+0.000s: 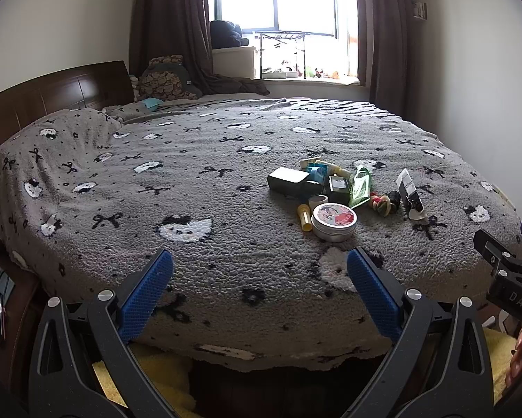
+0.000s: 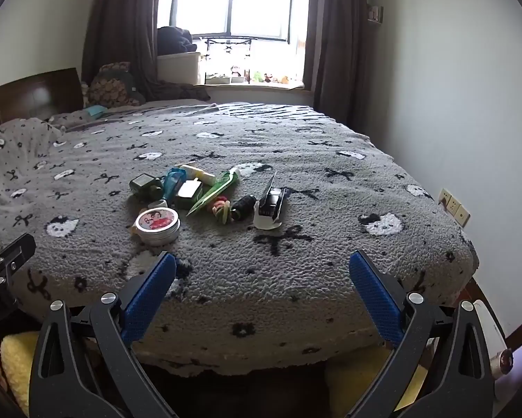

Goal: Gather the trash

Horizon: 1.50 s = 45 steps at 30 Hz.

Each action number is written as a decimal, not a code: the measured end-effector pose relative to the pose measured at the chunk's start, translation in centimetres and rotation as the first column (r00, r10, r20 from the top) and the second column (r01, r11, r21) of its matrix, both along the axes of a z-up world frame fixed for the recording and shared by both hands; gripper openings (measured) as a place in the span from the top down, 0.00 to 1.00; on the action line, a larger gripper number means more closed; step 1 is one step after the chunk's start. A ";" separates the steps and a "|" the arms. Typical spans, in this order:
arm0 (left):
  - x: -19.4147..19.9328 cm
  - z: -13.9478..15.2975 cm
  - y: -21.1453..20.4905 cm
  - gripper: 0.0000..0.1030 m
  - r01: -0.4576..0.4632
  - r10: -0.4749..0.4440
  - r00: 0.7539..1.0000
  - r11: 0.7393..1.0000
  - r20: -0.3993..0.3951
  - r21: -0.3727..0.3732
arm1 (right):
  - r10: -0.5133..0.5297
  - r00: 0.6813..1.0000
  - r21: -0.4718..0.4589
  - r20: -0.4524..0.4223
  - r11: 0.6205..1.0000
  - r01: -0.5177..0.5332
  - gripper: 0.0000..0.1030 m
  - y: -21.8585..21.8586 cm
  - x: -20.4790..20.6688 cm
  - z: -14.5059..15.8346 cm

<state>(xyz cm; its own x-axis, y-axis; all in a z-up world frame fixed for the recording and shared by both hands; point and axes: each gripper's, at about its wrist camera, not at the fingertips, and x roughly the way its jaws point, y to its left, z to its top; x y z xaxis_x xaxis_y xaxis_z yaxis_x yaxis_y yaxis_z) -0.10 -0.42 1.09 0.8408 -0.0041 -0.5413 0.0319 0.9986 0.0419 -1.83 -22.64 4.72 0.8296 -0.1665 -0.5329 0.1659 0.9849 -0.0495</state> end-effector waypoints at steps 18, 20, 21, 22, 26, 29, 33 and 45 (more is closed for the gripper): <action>-0.1 -0.1 0.0 0.08 0.002 -0.002 1.000 1.000 0.006 -0.003 | 0.014 1.000 -0.010 0.023 1.000 -0.013 0.03 0.4 -0.3 0.0; -0.1 -0.1 0.0 0.08 0.001 -0.001 1.000 1.000 0.006 -0.002 | 0.015 1.000 -0.010 0.023 1.000 -0.015 0.03 0.4 -0.3 0.0; -0.1 -0.1 0.0 0.08 0.001 -0.001 1.000 1.000 0.006 -0.002 | 0.016 1.000 -0.009 0.023 1.000 -0.016 0.03 0.5 -0.4 0.0; -0.1 -0.1 0.0 0.08 0.001 -0.001 1.000 1.000 0.007 -0.003 | 0.018 1.000 -0.008 0.023 1.000 -0.018 0.03 0.5 -0.4 0.0; -0.1 -0.1 0.0 0.08 0.001 -0.001 1.000 1.000 0.007 -0.003 | 0.025 0.999 -0.005 0.024 1.000 -0.025 0.03 0.6 -0.4 0.0; -0.1 -0.1 0.0 0.08 -0.001 0.001 1.000 1.000 0.009 -0.003 | 0.029 0.999 -0.005 0.023 1.000 -0.029 0.03 0.6 -0.5 0.0; -0.2 0.0 -0.2 0.08 -0.002 0.002 1.000 1.000 0.012 -0.003 | 0.035 0.999 -0.005 0.022 0.999 -0.035 0.03 0.7 -0.5 0.1; -0.2 0.0 -0.1 0.08 -0.001 0.001 1.000 1.000 0.013 -0.004 | 0.033 0.999 0.002 0.014 0.999 -0.033 0.03 0.6 -0.4 0.0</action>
<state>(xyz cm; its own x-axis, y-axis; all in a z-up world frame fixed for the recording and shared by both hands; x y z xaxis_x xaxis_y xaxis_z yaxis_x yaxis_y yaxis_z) -0.30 -0.52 1.08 0.8478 -0.0051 -0.5302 0.0299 0.9988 0.0381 -2.23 -22.01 4.70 0.8419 -0.1376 -0.5217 0.1339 0.9900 -0.0449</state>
